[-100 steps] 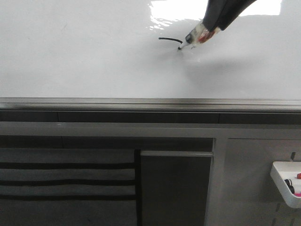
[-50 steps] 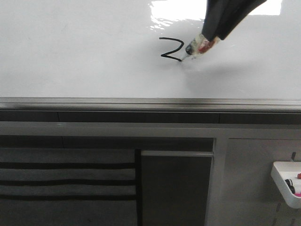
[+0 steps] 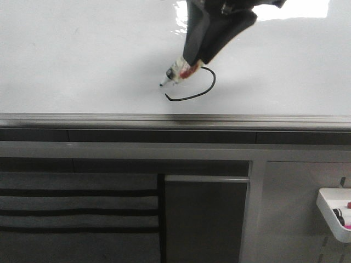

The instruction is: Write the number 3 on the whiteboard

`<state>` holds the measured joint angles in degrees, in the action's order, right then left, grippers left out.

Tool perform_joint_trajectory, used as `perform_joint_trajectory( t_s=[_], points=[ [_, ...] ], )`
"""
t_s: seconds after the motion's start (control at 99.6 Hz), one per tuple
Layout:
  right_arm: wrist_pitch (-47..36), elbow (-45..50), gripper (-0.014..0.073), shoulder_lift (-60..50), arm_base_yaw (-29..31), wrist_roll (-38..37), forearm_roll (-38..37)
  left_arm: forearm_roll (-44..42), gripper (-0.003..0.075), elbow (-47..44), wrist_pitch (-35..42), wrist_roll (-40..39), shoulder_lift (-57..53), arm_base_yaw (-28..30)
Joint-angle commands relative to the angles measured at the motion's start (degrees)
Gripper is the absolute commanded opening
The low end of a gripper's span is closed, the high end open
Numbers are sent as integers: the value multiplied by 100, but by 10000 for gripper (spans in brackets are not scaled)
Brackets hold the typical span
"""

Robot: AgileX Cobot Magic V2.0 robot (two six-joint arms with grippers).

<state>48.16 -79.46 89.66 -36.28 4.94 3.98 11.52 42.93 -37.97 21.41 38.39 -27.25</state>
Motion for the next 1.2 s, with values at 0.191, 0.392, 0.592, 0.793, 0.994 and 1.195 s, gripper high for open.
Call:
perform_joint_trajectory(
  t_s=[0.191, 0.392, 0.592, 0.793, 0.994, 1.195],
  points=[
    [451, 139, -6, -1736, -781, 1263, -27, 237, 464, 155, 370, 133, 87, 18],
    [429, 831, -6, -2427, -941, 2213, -75, 978, 464, 565, -20, 1867, 690, -352],
    [364, 986, -6, -2522, -945, 3024, -85, 1316, 464, 1169, -6, 2947, 2020, -1359],
    [268, 986, -6, -2522, -945, 3024, -85, 1316, 464, 1731, 278, 3273, 3001, -1914],
    [303, 986, -6, -2522, -945, 3024, -85, 1328, 463, 2192, 358, 3286, 3509, -2033],
    [303, 986, -6, -2511, -945, 3024, -85, 1342, 368, 2244, 401, 3429, 3562, -2199]
  ],
)
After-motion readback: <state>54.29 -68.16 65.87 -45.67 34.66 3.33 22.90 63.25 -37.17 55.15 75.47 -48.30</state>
